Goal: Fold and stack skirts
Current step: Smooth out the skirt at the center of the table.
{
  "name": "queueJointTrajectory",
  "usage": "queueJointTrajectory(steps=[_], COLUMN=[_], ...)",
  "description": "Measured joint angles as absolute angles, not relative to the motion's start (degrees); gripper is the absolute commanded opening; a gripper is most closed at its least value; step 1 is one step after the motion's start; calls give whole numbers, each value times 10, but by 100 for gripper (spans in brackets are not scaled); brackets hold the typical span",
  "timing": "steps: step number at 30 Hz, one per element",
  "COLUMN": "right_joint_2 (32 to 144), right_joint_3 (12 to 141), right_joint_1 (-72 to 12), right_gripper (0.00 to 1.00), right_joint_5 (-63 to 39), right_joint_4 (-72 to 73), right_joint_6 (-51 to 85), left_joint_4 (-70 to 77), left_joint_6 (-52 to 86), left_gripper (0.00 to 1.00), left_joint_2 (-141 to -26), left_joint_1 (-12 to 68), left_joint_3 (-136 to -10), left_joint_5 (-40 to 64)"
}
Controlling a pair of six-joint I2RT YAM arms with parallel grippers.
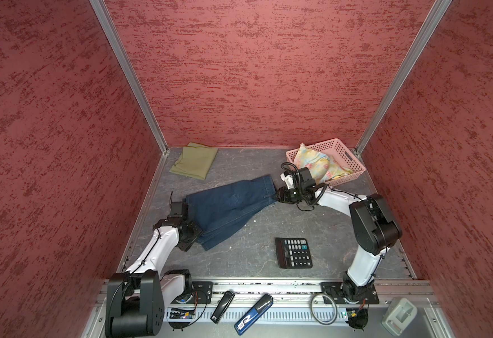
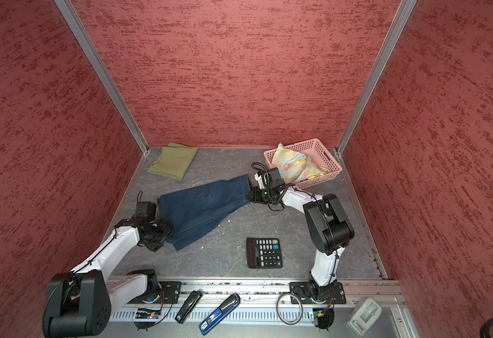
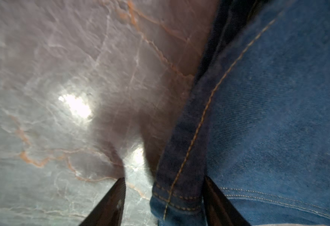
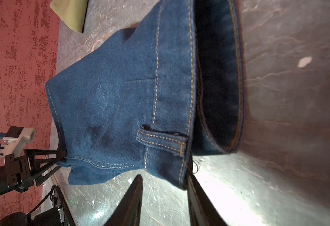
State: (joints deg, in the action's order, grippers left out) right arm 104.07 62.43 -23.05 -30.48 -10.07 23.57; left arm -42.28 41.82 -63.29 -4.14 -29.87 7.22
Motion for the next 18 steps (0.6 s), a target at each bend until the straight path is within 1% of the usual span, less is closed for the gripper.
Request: queueJointTrajectory(steps=[3, 4, 6, 7, 10, 15, 18], right_joint_2=[1041, 1041, 1041, 1041, 1041, 1041, 1043], right_joint_3=[624, 624, 624, 625, 630, 645, 650], right_joint_1=[-237, -239, -242, -243, -243, -243, -243], right_gripper=[35, 30, 15, 10, 0, 0, 14], right_joint_5=[-309, -311, -316, -317, -320, -317, -314], right_joint_4=[-93, -89, -82, -80, -79, -79, -80], right_joint_6=[237, 237, 238, 238, 233, 223, 218], left_joint_4=[-419, -418, -416, -416, -415, -415, -414], left_joint_6=[418, 418, 418, 418, 418, 418, 418], left_gripper=[63, 63, 63, 62, 61, 61, 61], left_joint_2=[-633, -633, -633, -633, -632, -622, -619], left_joint_1=[-43, -43, -45, -47, -52, -55, -55], left_joint_3=[-299, -299, -299, -299, -299, -299, -299], left_joint_5=[77, 79, 81, 82, 85, 87, 87])
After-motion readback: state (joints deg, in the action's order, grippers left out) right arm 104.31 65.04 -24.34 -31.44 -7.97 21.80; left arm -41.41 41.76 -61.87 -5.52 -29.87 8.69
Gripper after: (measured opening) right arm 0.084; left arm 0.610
